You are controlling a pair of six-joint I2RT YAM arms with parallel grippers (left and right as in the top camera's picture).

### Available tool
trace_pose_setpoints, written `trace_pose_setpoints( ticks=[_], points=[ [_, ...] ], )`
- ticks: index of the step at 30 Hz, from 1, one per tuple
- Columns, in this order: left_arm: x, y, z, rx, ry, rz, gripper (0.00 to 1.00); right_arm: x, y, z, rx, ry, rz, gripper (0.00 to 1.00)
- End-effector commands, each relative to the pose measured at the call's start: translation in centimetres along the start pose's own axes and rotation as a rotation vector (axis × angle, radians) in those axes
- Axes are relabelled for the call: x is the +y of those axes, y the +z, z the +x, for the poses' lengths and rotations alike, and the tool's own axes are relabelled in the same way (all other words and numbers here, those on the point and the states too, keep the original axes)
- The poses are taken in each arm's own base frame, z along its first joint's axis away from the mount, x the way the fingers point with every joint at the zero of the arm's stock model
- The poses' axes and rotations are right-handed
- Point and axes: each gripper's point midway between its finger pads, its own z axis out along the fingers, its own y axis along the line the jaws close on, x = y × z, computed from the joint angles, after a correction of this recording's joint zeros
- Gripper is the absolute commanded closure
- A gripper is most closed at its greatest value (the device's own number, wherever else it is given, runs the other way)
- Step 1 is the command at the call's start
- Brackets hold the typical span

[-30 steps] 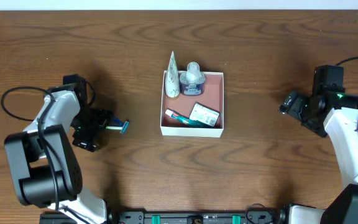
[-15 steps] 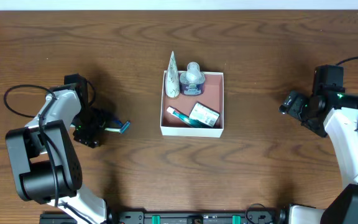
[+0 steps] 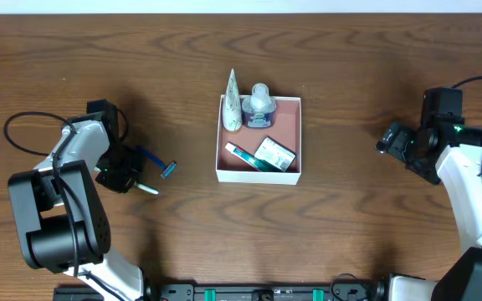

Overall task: Pack container
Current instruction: 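Grasp the green toothbrush with the left gripper and lift it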

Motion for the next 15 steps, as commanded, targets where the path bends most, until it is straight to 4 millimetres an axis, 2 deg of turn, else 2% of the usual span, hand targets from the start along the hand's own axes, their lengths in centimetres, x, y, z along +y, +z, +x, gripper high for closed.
trace_pose_setpoints(
  ticks=[1, 9, 12, 15],
  points=[
    [1.0, 1.0, -0.2, 0.002, 0.033, -0.052, 0.94, -0.1, -0.2, -0.5, -0.011, -0.005, 0.002, 0.01],
    [0.6, 0.5, 0.1, 0.023, 0.182, -0.030, 0.94, -0.1, -0.2, -0.5, -0.011, -0.005, 0.001, 0.01],
    [-0.6, -0.6, 0.5, 0.046, 0.256, 0.028, 0.94, -0.1, -0.2, -0.5, -0.011, -0.005, 0.001, 0.01],
    [-1.9, -2.7, 0.8, 0.052, 0.334, 0.107, 0.94, -0.1, -0.2, -0.5, -0.011, -0.005, 0.002, 0.01]
  ],
)
